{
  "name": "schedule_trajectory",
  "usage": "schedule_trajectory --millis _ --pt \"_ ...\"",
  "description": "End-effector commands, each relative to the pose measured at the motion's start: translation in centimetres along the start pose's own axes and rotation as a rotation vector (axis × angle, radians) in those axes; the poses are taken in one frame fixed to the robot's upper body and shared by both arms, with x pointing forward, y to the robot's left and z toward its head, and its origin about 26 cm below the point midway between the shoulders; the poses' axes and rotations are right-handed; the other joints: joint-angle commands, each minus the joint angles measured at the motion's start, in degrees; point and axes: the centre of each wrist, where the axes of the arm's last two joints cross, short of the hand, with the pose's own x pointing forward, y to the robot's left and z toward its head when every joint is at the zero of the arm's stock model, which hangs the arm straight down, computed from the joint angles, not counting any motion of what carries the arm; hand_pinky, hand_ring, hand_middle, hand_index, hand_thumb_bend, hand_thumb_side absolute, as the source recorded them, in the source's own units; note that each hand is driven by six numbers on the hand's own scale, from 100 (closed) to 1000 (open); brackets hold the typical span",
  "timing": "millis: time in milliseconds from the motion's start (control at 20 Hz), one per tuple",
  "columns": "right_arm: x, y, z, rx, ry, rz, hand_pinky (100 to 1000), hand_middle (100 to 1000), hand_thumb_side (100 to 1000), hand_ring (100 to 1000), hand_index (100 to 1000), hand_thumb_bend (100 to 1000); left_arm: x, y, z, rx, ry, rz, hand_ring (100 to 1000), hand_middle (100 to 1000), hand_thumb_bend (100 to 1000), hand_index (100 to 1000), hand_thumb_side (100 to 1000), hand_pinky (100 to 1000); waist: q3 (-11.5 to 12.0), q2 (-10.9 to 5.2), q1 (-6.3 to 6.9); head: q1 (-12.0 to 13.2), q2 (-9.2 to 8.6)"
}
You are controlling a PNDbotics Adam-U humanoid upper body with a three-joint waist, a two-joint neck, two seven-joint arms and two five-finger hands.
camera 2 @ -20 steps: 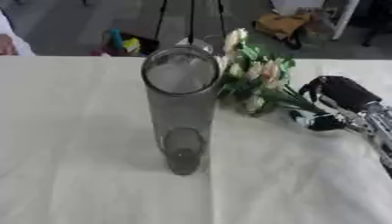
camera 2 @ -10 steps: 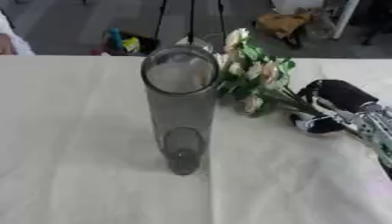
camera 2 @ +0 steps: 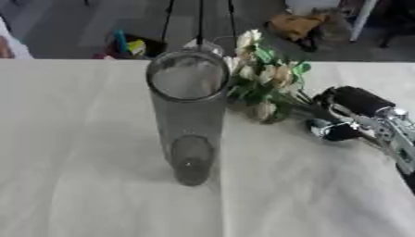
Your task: Arrange flowers into the vase.
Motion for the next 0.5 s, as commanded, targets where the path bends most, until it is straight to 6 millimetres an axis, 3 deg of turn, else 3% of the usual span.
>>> schedule_trajectory --millis 50,250,500 --pt "-0.54 -1.10 0.19 -0.013 0.018 -0.004 588 369 568 602 704 161 0.58 -0.16 -0.52 -0.010 -0.030 0.000 722 755 100 922 1000 571 -0.1 0.03 -0.90 -0.2 -0.79" --pt "-0.40 -1.14 0.17 -0.025 0.022 -0.014 559 306 604 547 619 100 0.58 -0.15 -0.52 -0.009 -0.031 -0.001 721 753 100 921 1000 570 -0.1 0.06 -0.87 -0.2 -0.78" --pt "-0.31 -0.96 0.14 -0.043 0.022 -0.028 526 268 626 514 554 100 0.57 -0.16 -0.52 -0.008 -0.031 -0.002 721 751 100 919 1000 570 0.0 0.22 -0.83 -0.2 -0.87"
